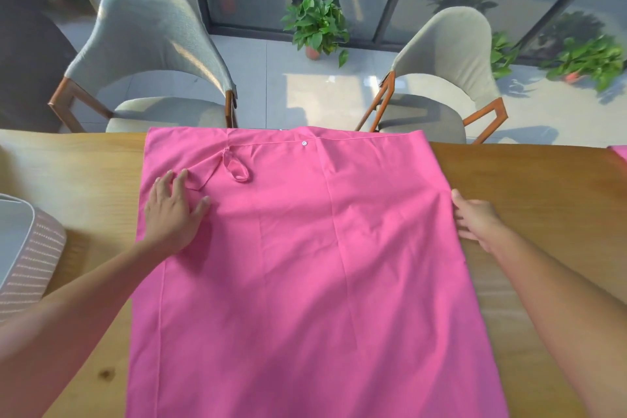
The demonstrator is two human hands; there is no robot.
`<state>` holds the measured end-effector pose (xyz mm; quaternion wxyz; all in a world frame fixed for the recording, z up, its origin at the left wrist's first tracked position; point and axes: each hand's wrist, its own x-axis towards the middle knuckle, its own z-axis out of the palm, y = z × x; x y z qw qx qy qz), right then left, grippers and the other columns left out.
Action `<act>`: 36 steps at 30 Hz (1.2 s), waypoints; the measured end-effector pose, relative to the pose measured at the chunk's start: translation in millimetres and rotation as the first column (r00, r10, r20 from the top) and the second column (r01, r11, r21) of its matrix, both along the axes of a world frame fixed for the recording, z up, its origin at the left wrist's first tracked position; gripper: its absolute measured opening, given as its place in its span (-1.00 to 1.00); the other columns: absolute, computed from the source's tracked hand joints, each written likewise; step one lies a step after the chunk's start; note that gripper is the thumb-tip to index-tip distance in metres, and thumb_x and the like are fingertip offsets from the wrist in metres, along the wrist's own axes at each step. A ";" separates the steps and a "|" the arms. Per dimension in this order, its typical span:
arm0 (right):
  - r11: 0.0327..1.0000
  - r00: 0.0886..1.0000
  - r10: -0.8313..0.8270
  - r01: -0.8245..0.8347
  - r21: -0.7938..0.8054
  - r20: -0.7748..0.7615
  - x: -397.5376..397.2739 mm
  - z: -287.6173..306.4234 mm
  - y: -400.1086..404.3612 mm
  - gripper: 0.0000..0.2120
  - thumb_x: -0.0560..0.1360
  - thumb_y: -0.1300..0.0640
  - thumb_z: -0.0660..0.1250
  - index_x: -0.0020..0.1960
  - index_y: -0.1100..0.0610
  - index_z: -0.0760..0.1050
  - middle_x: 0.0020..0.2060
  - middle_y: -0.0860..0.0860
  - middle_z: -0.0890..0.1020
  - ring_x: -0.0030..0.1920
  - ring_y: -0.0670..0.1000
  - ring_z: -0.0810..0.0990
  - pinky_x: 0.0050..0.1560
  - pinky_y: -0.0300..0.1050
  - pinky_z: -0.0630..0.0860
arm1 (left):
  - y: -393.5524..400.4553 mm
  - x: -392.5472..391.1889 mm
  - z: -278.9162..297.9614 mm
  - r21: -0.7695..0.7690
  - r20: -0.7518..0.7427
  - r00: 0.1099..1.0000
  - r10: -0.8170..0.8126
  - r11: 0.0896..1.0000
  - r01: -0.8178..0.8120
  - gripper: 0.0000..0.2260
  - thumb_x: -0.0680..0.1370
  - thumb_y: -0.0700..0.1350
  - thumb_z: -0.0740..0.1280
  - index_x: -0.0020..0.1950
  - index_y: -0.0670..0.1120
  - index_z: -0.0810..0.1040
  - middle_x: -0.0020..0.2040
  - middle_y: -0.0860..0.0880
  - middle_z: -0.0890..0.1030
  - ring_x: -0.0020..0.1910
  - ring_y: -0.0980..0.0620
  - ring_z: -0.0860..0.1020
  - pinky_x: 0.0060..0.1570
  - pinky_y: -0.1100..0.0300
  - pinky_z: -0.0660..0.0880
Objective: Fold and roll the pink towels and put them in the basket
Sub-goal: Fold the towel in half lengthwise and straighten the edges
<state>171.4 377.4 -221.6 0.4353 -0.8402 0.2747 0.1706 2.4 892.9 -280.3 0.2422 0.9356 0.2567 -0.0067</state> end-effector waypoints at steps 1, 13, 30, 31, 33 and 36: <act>0.999 0.999 0.031 -0.030 0.019 -0.025 -20.2 2.1 -6.1 -0.76 0.63 -0.05 0.29 0.08 0.13 0.53 -0.07 0.08 0.58 -0.03 0.07 0.54 -0.05 -0.02 0.51 | -0.5 -3.6 4.8 0.003 0.040 0.999 -0.004 1.000 0.004 -0.40 0.61 -0.02 0.34 0.57 -0.21 0.22 0.53 -0.30 0.27 0.54 -0.26 0.18 0.50 -0.17 0.13; 0.977 0.927 0.192 -0.210 -0.021 -0.323 -155.7 -5.9 -92.4 -0.86 0.53 0.35 0.40 0.01 0.44 0.60 -0.01 0.35 0.67 -0.06 0.18 0.64 0.23 0.18 0.54 | 30.2 16.8 15.9 -0.061 -0.198 0.952 0.234 0.966 -0.250 -0.65 0.59 0.01 0.36 0.15 -0.28 0.59 0.11 -0.38 0.59 0.12 -0.37 0.54 0.09 -0.12 0.51; 0.900 0.975 0.116 -0.183 -0.395 -0.189 -173.7 -20.0 -86.9 -0.70 0.34 0.07 0.63 -0.11 0.25 0.65 -0.22 0.12 0.68 -0.21 0.07 0.57 -0.20 -0.14 0.38 | 43.1 18.5 8.4 0.126 -0.091 0.994 0.053 0.991 -0.042 -0.86 0.67 -0.14 0.19 0.12 -0.21 0.30 -0.01 -0.44 0.55 -0.02 -0.44 0.53 -0.16 -0.10 0.31; 0.899 0.977 0.111 -0.177 -0.399 -0.185 -174.4 -20.4 -86.3 -0.70 0.33 0.07 0.64 -0.11 0.24 0.66 -0.21 0.13 0.69 -0.20 0.07 0.58 -0.19 -0.14 0.39 | 43.3 19.6 9.3 0.135 -0.094 0.995 0.038 0.990 -0.025 -0.86 0.67 -0.15 0.18 0.13 -0.22 0.30 -0.03 -0.45 0.54 -0.03 -0.45 0.52 -0.17 -0.11 0.31; 0.899 0.982 0.089 -0.151 -0.411 -0.167 -176.2 -20.5 -84.4 -0.68 0.30 0.08 0.66 -0.10 0.24 0.65 -0.19 0.13 0.69 -0.19 0.07 0.58 -0.16 -0.14 0.40 | 44.6 23.9 12.6 0.143 -0.105 0.995 -0.001 0.990 0.016 -0.87 0.67 -0.18 0.18 0.12 -0.24 0.30 -0.04 -0.46 0.53 -0.05 -0.46 0.52 -0.19 -0.12 0.30; 0.903 0.989 0.062 -0.114 -0.415 -0.135 -180.0 -20.2 -79.3 -0.66 0.27 0.10 0.68 -0.11 0.23 0.63 -0.20 0.10 0.67 -0.16 0.08 0.60 -0.13 -0.13 0.45 | 50.6 33.0 16.2 0.128 -0.139 0.990 -0.016 0.991 0.034 -0.87 0.67 -0.21 0.17 0.15 -0.25 0.31 -0.01 -0.47 0.52 -0.03 -0.45 0.51 -0.19 -0.12 0.30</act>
